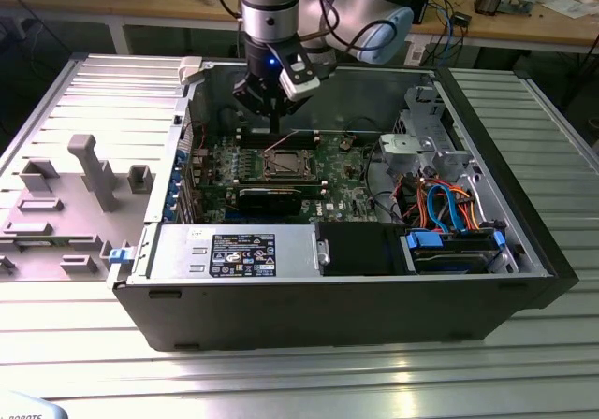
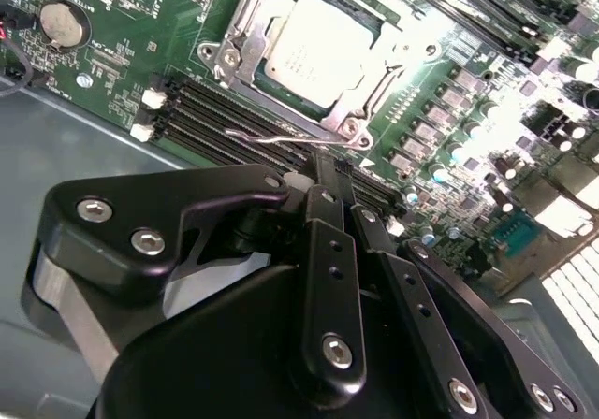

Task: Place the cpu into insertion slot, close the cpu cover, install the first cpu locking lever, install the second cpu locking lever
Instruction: 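Install the first cpu locking lever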

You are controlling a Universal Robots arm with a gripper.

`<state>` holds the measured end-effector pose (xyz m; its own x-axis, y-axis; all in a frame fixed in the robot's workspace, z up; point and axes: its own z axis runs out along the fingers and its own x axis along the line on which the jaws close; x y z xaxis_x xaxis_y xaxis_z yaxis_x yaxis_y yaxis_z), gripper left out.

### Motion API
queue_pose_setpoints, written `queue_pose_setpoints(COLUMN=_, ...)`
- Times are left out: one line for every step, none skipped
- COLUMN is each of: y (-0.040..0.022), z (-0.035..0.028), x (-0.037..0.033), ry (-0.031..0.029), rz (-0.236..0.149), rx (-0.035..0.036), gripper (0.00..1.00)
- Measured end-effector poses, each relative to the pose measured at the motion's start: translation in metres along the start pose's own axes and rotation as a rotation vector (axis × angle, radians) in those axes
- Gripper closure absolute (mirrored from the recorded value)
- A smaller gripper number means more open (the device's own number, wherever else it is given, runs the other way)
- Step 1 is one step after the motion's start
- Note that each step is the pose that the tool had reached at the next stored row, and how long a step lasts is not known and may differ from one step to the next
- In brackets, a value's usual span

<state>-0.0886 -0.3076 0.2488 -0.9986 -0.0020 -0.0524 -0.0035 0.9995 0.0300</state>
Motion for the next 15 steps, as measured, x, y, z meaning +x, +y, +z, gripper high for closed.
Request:
queue_pose_setpoints(y=0.0001, z=0.0005, x=-0.0005, ry=-0.0001, rz=0.0, rx=-0.0001, gripper=0.89)
queue_pose_setpoints(y=0.0001, z=0.0015, x=-0.0013, ry=-0.0003, rz=0.0, rx=-0.0002, gripper=0.89)
queue_pose_setpoints(y=0.0002, z=0.0028, x=-0.0026, ry=-0.0002, rz=0.0, rx=-0.0002, gripper=0.89)
queue_pose_setpoints(y=0.0003, z=0.0033, x=-0.0032, ry=-0.0001, rz=0.0, rx=0.0, gripper=0.89)
queue_pose_setpoints(y=0.0004, z=0.0038, x=-0.0042, ry=-0.0001, rz=0.0, rx=0.0007, gripper=0.89)
queue_pose_setpoints(y=0.0006, z=0.0045, x=-0.0052, ry=-0.0003, rz=0.0, rx=0.0018, gripper=0.89)
queue_pose_setpoints(y=0.0008, z=0.005, x=-0.0057, ry=-0.0003, rz=0.0, rx=0.0028, gripper=0.89)
queue_pose_setpoints(y=0.001, z=0.0054, x=-0.0062, ry=-0.0002, rz=0.0, rx=0.0035, gripper=0.89)
queue_pose_setpoints(y=0.0014, z=0.006, x=-0.0066, ry=-0.0002, rz=0.0, rx=0.0037, gripper=0.89)
queue_pose_setpoints(y=0.0018, z=0.0065, x=-0.0069, ry=-0.0002, rz=0.0, rx=0.0038, gripper=0.89)
queue_pose_setpoints(y=0.0022, z=0.0071, x=-0.0073, ry=-0.0002, rz=0.0, rx=0.0038, gripper=0.89)
queue_pose_setpoints(y=0.0025, z=0.0077, x=-0.0076, ry=-0.0002, rz=0.0, rx=0.0038, gripper=0.89)
queue_pose_setpoints(y=0.0033, z=0.0087, x=-0.0088, ry=-0.0001, rz=0.0, rx=0.0039, gripper=0.89)
queue_pose_setpoints(y=0.0039, z=0.0096, x=-0.01, ry=-0.0002, rz=0.0, rx=0.0038, gripper=0.89)
queue_pose_setpoints(y=0.0042, z=0.0102, x=-0.0108, ry=-0.0003, rz=0.002, rx=0.0038, gripper=0.89)
